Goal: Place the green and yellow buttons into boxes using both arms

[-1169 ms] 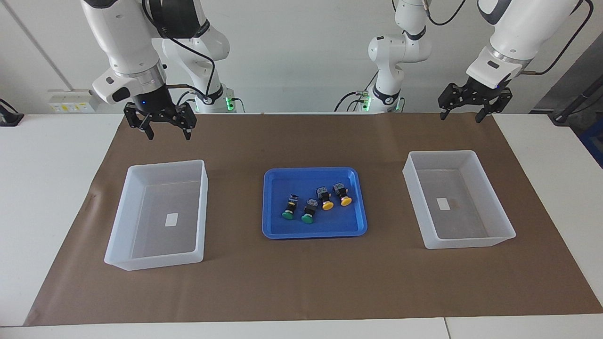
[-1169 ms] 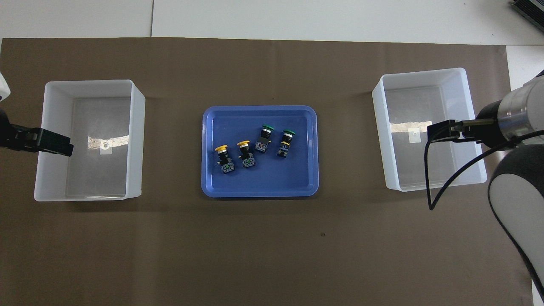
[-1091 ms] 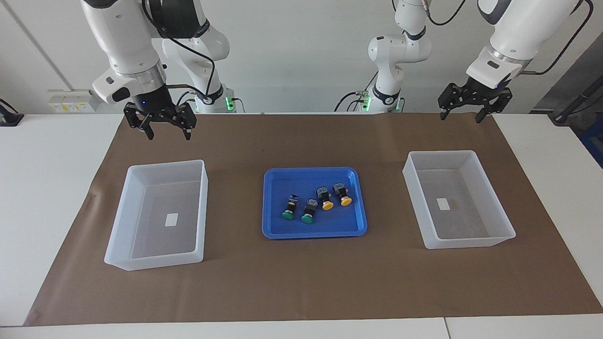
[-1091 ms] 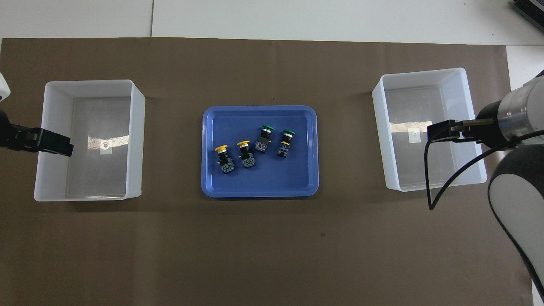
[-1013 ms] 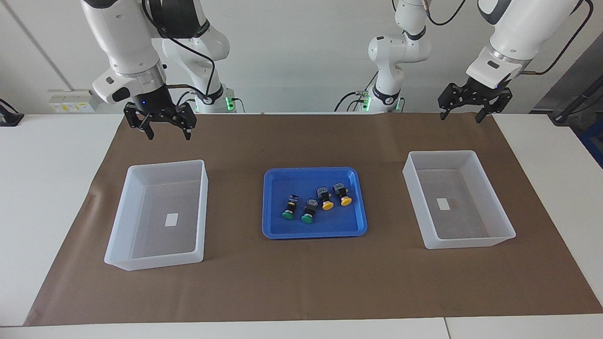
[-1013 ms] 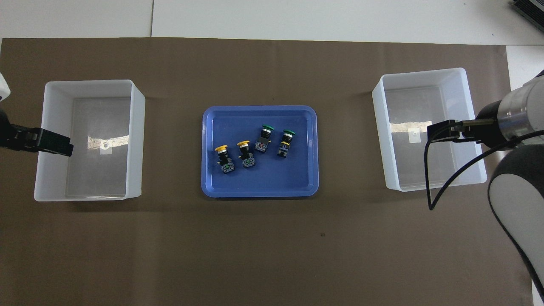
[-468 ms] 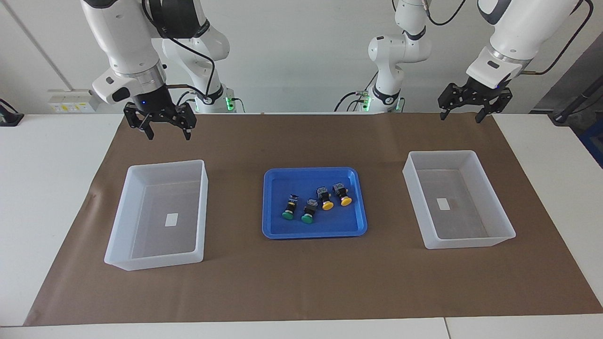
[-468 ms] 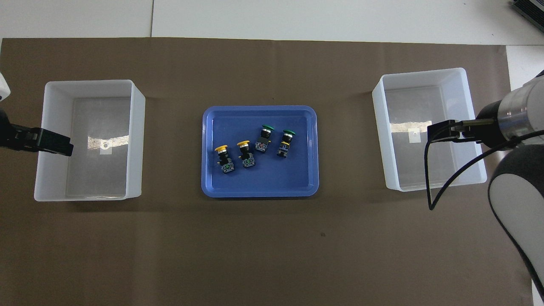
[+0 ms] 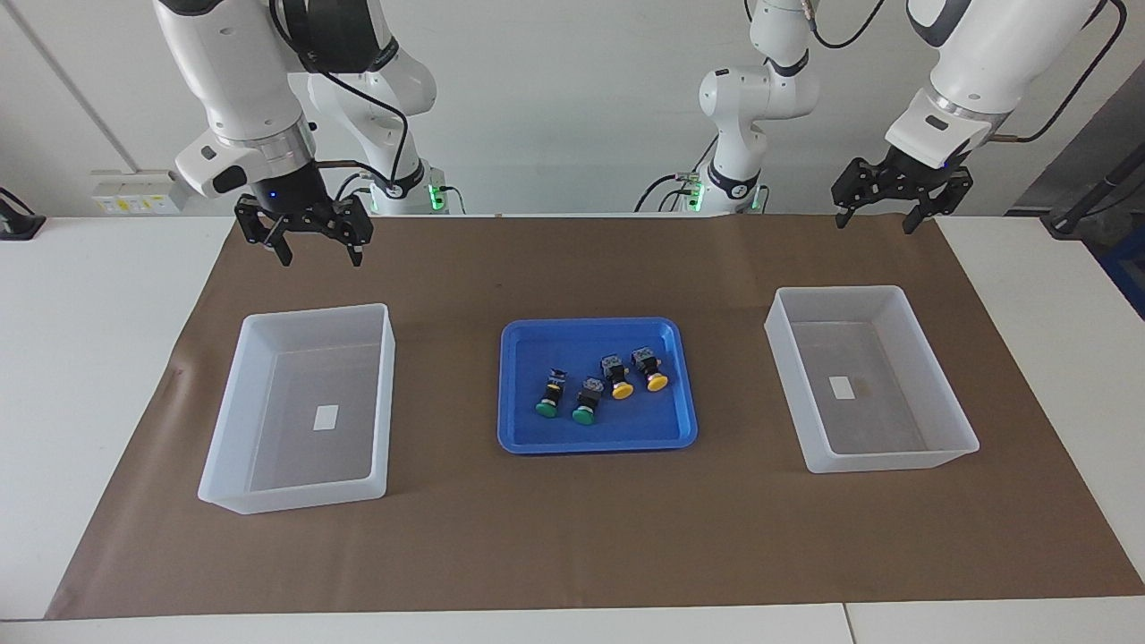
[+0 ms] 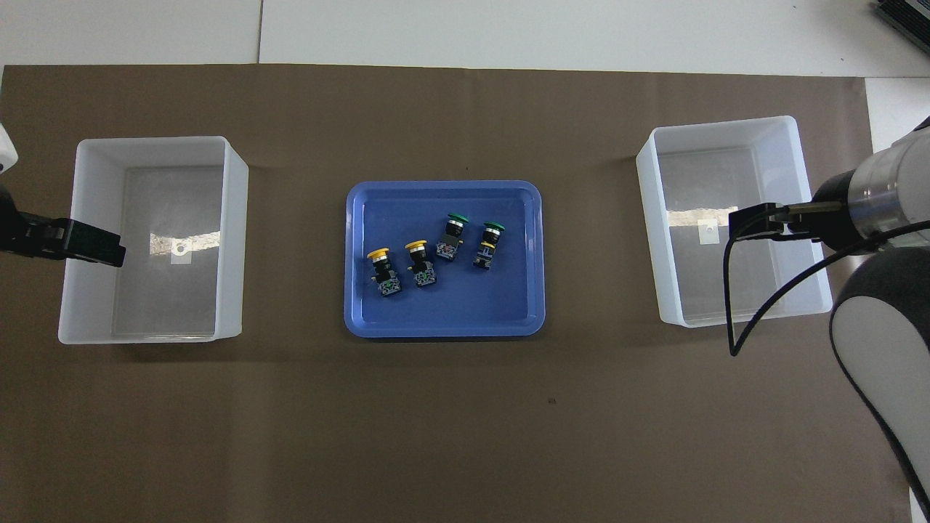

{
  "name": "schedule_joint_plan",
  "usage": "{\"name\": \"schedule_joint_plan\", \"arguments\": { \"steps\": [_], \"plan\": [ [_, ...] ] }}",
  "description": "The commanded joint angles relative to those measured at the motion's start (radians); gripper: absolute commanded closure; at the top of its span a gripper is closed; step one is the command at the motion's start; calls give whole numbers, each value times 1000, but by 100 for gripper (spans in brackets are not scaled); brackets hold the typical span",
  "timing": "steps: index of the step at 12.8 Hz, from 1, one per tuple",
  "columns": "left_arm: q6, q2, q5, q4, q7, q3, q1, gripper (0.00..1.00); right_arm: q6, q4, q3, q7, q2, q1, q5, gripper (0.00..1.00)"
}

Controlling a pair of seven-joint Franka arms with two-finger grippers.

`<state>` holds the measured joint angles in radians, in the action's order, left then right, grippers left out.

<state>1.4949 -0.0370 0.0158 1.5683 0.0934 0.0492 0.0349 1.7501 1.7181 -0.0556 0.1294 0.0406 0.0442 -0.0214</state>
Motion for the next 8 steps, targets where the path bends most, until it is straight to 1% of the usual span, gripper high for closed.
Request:
{"name": "schedule_joint_plan", "arguments": {
  "steps": [1,4,5,8],
  "plan": [
    [21,-12,-10,22,-3,-3,10,0,74,52,-9,19,1,-7,12,0],
    [47,-23,-10,45,-26,-3,11,0,123,63,-10,54,-33,3,12,0],
    [50,-23,-10,45,-29,-3,13,0,152,66,-9,91,-48,47,11,0],
    [85,-34,-10,73,-58,-3,28,0,259,64,-9,229,-119,114,8,0]
  ]
}}
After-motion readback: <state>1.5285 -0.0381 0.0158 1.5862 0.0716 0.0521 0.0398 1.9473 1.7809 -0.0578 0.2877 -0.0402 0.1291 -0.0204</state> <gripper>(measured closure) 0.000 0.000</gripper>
